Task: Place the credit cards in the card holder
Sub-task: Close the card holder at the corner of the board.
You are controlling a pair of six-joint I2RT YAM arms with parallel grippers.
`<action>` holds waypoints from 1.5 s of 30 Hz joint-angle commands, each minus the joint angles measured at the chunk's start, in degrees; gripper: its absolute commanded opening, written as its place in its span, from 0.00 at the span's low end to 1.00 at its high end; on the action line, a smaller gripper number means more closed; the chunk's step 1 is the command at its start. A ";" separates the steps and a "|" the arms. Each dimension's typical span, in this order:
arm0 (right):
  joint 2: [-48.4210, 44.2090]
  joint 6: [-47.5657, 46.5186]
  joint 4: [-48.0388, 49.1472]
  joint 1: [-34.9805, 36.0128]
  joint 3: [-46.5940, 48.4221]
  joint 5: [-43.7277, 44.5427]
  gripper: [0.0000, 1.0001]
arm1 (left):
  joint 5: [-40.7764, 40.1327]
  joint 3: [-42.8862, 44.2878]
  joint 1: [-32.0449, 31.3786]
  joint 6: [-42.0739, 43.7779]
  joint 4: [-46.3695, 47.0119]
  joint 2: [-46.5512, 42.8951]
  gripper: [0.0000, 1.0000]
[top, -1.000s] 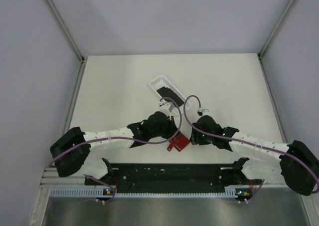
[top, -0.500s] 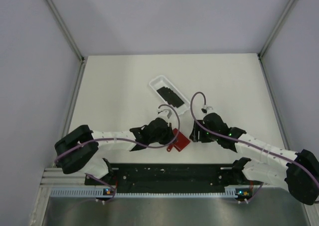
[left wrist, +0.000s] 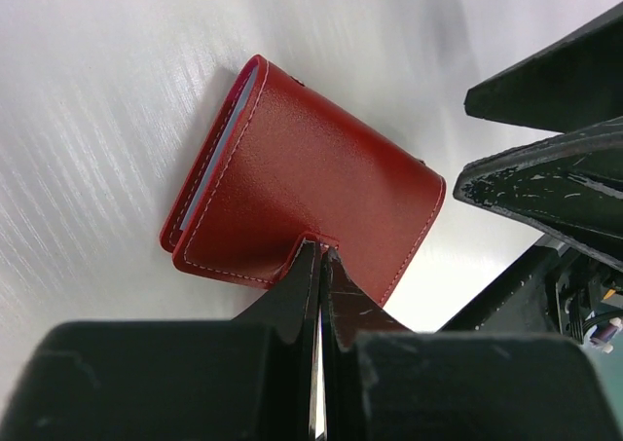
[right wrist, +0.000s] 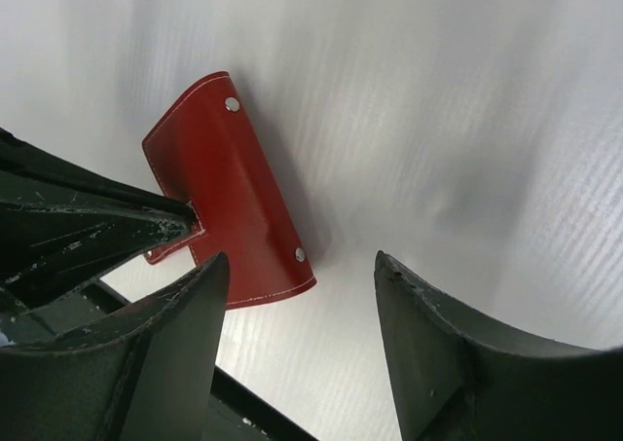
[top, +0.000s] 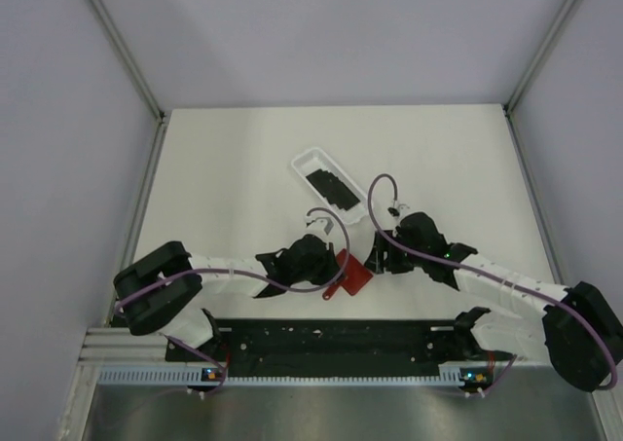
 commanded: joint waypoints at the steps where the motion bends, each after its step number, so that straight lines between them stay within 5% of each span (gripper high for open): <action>1: 3.01 -2.63 6.43 -2.20 0.90 -7.47 0.62 | -0.81 -2.89 -0.37 -0.73 0.39 -0.06 0.00; 15: 16.46 -0.96 20.06 -3.09 -0.86 -23.20 0.56 | -0.99 -5.27 -0.81 -1.96 2.42 0.99 0.00; 27: 7.34 -0.43 16.30 -3.18 -1.39 -21.99 0.12 | -2.48 -4.74 -0.89 -1.61 1.63 0.12 0.00; 31: -0.21 -1.92 9.45 -3.18 0.97 -17.52 0.03 | -4.58 -2.72 -0.89 -0.91 -3.45 -2.95 0.00; 37: -9.19 -6.84 -13.73 -3.09 10.90 -1.01 0.00 | -8.45 -0.79 -0.80 0.93 -10.67 -11.82 0.00; 45: -5.69 -6.77 -32.92 -0.82 20.40 17.89 0.00 | -12.94 -0.61 -0.81 1.64 -18.49 -20.09 0.00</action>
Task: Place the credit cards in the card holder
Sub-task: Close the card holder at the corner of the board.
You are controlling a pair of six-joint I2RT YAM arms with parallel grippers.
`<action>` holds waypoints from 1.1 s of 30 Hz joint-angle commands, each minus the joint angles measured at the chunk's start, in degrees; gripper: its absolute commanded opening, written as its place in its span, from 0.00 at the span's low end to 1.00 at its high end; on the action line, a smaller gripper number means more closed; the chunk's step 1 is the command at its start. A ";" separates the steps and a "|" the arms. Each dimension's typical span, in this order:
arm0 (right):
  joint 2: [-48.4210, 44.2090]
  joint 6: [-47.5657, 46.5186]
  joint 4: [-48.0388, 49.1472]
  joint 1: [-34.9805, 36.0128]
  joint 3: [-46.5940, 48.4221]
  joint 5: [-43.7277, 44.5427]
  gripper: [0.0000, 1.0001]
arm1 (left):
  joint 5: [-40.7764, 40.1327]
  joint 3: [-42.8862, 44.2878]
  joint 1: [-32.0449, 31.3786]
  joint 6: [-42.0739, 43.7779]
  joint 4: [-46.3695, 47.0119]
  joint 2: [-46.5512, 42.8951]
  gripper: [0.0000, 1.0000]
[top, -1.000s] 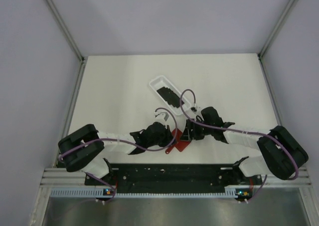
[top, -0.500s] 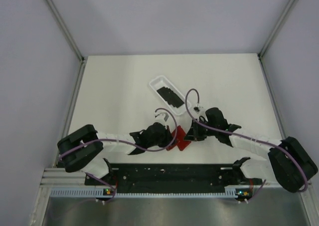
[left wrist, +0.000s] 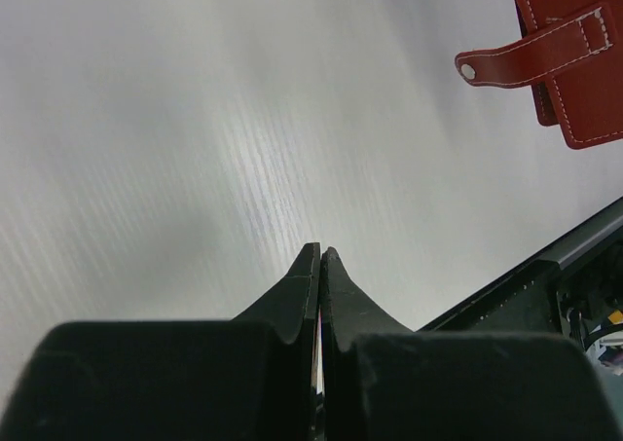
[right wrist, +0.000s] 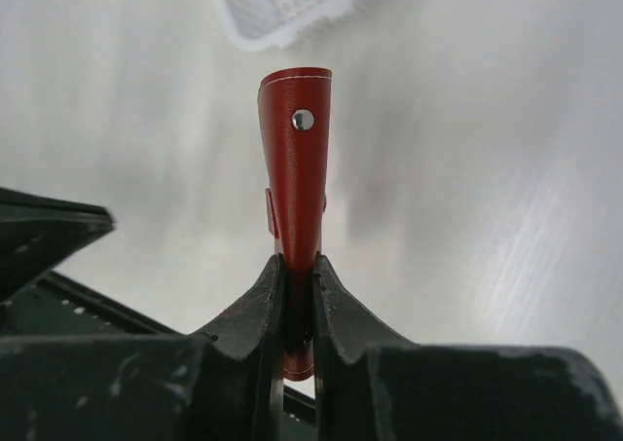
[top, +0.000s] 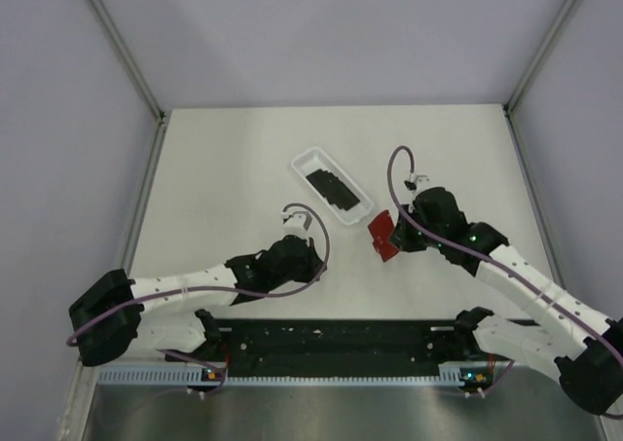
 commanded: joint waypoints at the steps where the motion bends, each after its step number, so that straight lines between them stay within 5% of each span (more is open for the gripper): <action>1: 2.73 1.23 -13.95 3.69 4.38 15.61 0.00 | -3.89 0.86 -0.11 0.86 -5.21 -3.97 0.00; 5: 10.36 5.89 -21.77 9.76 10.88 26.70 0.00 | -4.69 -0.46 -0.11 -0.20 -6.09 -5.82 0.00; 17: 26.99 14.60 -24.69 24.79 15.55 38.48 0.00 | -5.48 -2.83 -0.02 -2.48 -6.36 -7.14 0.00; 26: 32.01 15.75 -13.47 34.46 16.17 33.50 0.26 | -4.16 -6.27 -0.11 -4.77 -4.07 -8.02 0.00; 33: 20.51 11.18 0.96 34.56 10.37 24.60 0.48 | -5.12 -5.48 -0.02 -4.16 -5.83 -8.11 0.00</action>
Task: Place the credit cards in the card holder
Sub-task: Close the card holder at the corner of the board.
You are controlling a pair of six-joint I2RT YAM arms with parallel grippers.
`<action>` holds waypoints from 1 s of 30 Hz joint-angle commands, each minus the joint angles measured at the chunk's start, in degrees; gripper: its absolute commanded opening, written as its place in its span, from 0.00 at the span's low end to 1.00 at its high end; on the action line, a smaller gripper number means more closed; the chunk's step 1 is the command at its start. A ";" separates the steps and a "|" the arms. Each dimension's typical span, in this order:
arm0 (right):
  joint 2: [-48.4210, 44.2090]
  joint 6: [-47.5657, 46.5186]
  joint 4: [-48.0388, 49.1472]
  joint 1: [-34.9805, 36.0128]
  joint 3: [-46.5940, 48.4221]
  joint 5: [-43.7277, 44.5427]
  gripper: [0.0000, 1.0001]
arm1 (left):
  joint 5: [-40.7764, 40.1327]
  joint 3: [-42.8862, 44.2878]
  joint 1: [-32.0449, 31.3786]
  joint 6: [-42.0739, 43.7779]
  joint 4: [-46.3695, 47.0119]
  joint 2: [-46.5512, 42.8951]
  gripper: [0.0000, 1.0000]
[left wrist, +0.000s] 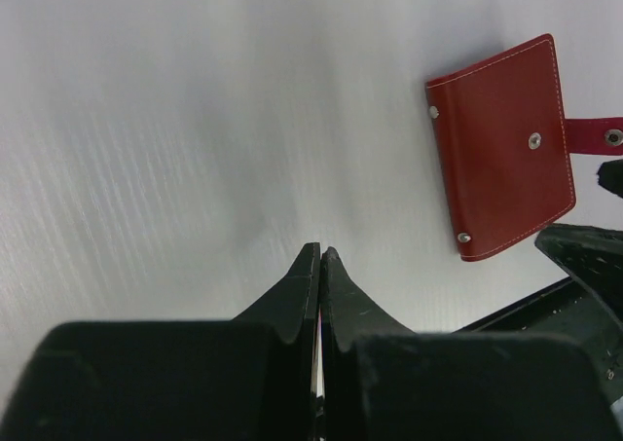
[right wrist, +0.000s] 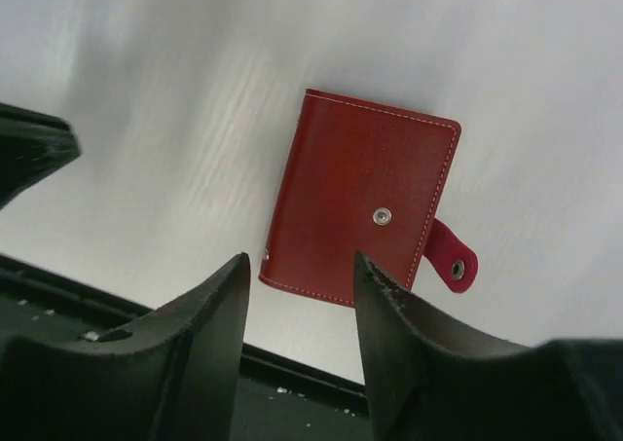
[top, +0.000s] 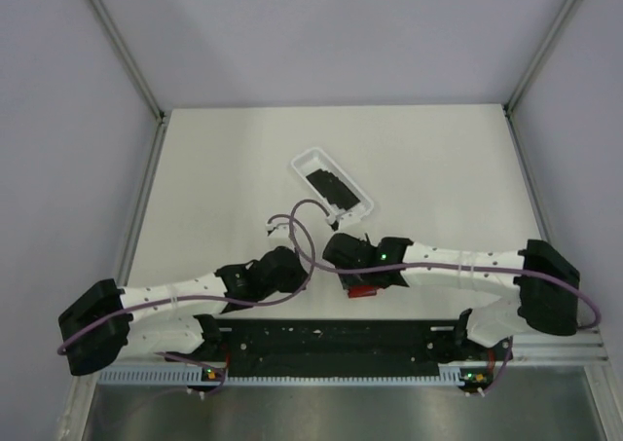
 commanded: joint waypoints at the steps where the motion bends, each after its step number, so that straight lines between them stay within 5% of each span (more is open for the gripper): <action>1: -11.39 -2.35 10.39 0.37 -3.20 -2.77 0.52 | -1.26 0.82 -0.10 0.26 0.80 -1.50 0.00; 8: -23.09 1.86 8.30 -8.57 -10.76 -2.22 0.57 | -0.65 3.89 -0.02 3.86 1.32 -1.24 0.00; 23: -23.37 8.99 -1.29 -25.11 -17.54 -3.54 0.33 | 13.15 14.44 -0.19 20.56 11.33 5.61 0.00; 25: -22.05 8.81 -0.94 -25.20 -17.80 -4.42 0.30 | 14.03 13.92 -0.11 21.26 13.44 6.22 0.20; 27: -21.08 8.11 0.28 -25.20 -18.24 -6.00 0.25 | 14.99 13.74 -0.11 21.88 15.03 7.54 0.22; 30: -21.08 7.23 2.74 -25.20 -19.47 -7.93 0.21 | 17.18 13.57 -0.19 20.83 16.96 9.13 0.00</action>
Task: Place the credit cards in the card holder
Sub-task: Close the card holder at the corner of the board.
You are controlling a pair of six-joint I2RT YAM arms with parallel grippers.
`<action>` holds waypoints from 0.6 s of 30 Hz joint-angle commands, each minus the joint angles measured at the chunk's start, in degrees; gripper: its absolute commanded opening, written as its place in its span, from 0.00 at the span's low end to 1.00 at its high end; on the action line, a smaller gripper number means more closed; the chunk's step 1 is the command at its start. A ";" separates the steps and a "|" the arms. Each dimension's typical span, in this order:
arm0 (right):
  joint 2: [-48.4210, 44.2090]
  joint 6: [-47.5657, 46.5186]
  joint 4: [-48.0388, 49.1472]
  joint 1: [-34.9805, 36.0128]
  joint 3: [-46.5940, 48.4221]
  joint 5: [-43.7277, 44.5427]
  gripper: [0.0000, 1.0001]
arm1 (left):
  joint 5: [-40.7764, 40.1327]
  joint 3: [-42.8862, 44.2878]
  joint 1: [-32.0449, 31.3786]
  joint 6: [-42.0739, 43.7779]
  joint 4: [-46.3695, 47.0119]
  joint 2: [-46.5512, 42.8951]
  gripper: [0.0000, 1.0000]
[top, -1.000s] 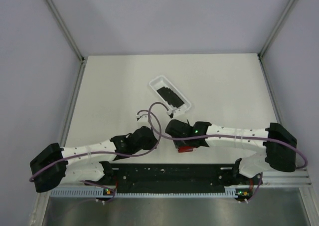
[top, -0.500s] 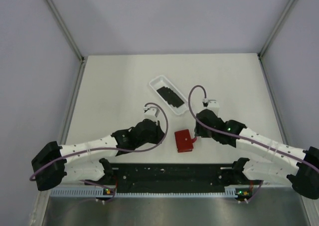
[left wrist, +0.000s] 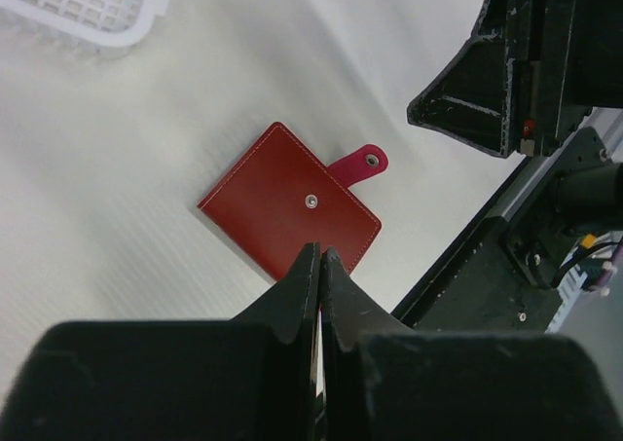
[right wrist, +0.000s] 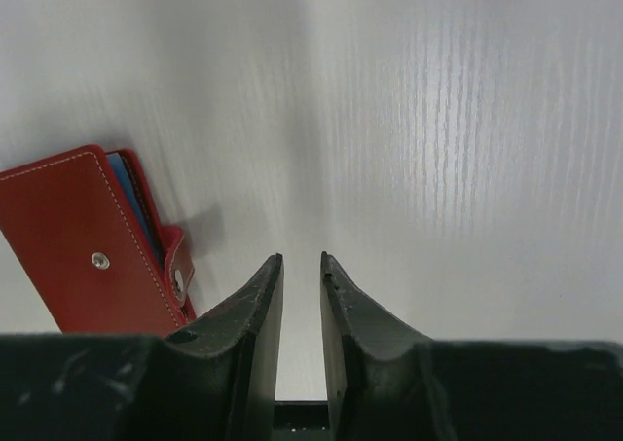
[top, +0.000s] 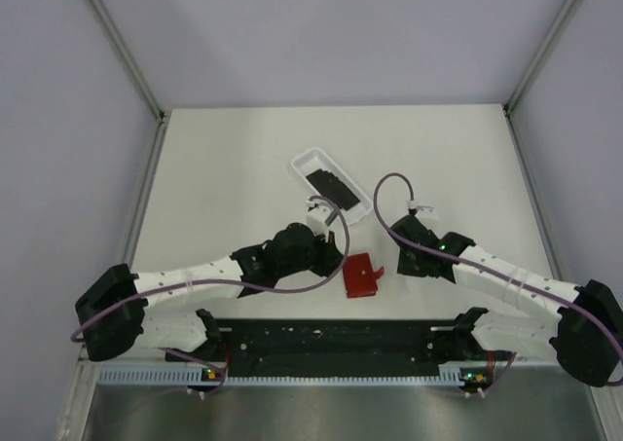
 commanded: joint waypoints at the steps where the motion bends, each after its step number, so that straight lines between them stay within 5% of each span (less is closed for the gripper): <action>1: -0.09 -0.66 4.19 -0.51 -1.57 -3.61 0.21 | 4.19 0.69 -0.11 1.01 7.04 2.13 0.00; 18: -0.18 -5.41 15.27 -1.03 -5.26 -12.66 0.14 | 5.86 3.50 -0.11 0.39 11.88 15.84 0.00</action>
